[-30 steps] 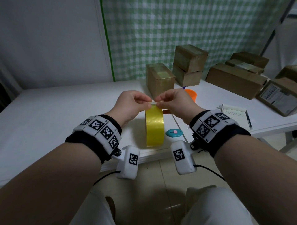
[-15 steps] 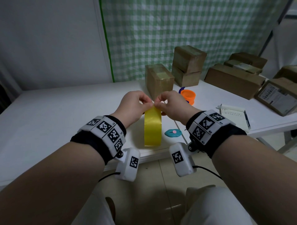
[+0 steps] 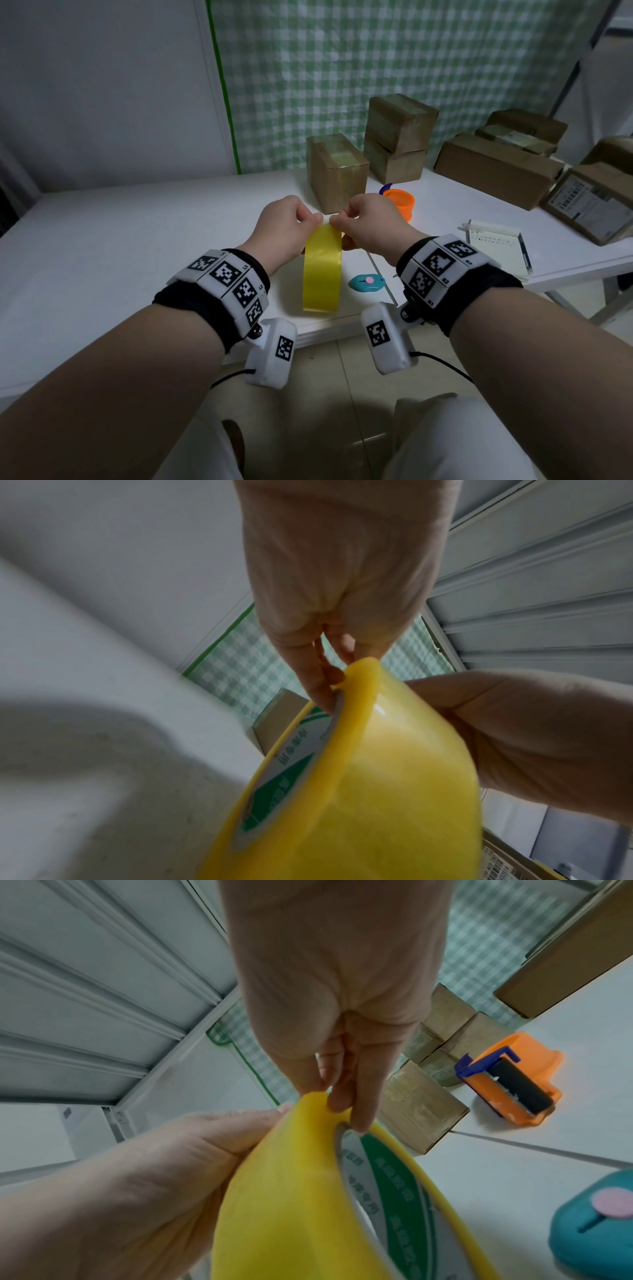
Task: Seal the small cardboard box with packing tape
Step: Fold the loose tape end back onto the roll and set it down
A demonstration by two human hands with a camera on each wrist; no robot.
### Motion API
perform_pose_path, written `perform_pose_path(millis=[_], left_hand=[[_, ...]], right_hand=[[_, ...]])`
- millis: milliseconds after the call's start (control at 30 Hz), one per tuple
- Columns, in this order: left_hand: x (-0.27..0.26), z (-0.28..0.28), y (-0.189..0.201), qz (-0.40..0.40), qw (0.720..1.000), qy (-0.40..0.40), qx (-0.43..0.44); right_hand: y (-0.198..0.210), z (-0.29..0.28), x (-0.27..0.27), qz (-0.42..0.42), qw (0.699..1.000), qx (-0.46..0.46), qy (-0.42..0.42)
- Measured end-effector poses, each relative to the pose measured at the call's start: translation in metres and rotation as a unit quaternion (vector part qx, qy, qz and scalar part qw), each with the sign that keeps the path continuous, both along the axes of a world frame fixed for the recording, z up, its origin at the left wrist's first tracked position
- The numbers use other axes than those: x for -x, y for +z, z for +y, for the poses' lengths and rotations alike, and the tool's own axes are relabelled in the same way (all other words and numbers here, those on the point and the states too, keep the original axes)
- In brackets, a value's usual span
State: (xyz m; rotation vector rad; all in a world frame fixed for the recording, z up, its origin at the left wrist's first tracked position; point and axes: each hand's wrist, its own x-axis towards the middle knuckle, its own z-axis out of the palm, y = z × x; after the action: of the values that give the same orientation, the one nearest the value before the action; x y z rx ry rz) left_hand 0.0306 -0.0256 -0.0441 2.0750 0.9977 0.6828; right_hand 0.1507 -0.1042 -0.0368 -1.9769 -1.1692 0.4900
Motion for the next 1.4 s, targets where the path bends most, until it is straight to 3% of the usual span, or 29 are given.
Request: perform_pose_path(millis=[133, 233, 300, 400, 500, 633, 700, 1033, 1167, 1267, 1400], left_hand=[[-0.002, 0.003, 0.000, 0.022, 0.999, 0.002, 0.034], [0.000, 0.002, 0.000, 0.022, 0.987, 0.004, 0.160], [0.004, 0.000, 0.000, 0.022, 0.964, 0.001, 0.267], [0.008, 0.001, -0.004, 0.035, 0.947, -0.018, 0.319], [0.008, 0.002, -0.004, 0.006, 0.950, -0.018, 0.313], [0.011, 0.008, -0.002, -0.036, 0.956, 0.004, 0.289], [0.014, 0.018, -0.001, -0.030, 0.962, 0.015, 0.272], [0.028, 0.060, -0.004, 0.030, 0.968, 0.044, 0.245], [0.025, 0.063, -0.001, 0.052, 0.968, 0.031, 0.242], [0.017, 0.063, 0.001, 0.076, 0.972, 0.015, 0.221], [-0.001, 0.050, 0.001, 0.188, 0.978, -0.022, 0.091]], right_hand=[[-0.003, 0.003, -0.004, 0.084, 0.996, -0.007, -0.025], [-0.007, -0.001, -0.008, 0.108, 0.994, -0.006, -0.031], [-0.012, -0.005, -0.012, 0.095, 0.995, 0.022, -0.036], [-0.022, -0.010, -0.017, -0.032, 0.987, 0.158, 0.001], [-0.030, -0.013, -0.018, -0.187, 0.940, 0.279, 0.062], [-0.045, -0.010, -0.021, -0.271, 0.891, 0.353, 0.091], [-0.052, -0.007, -0.023, -0.274, 0.888, 0.361, 0.083], [-0.074, 0.049, -0.022, -0.134, 0.965, 0.225, 0.024], [-0.080, 0.073, -0.017, 0.013, 0.991, 0.135, -0.004], [-0.073, 0.075, -0.018, 0.161, 0.984, 0.055, -0.045], [-0.053, 0.061, -0.024, 0.274, 0.960, -0.015, -0.054]])
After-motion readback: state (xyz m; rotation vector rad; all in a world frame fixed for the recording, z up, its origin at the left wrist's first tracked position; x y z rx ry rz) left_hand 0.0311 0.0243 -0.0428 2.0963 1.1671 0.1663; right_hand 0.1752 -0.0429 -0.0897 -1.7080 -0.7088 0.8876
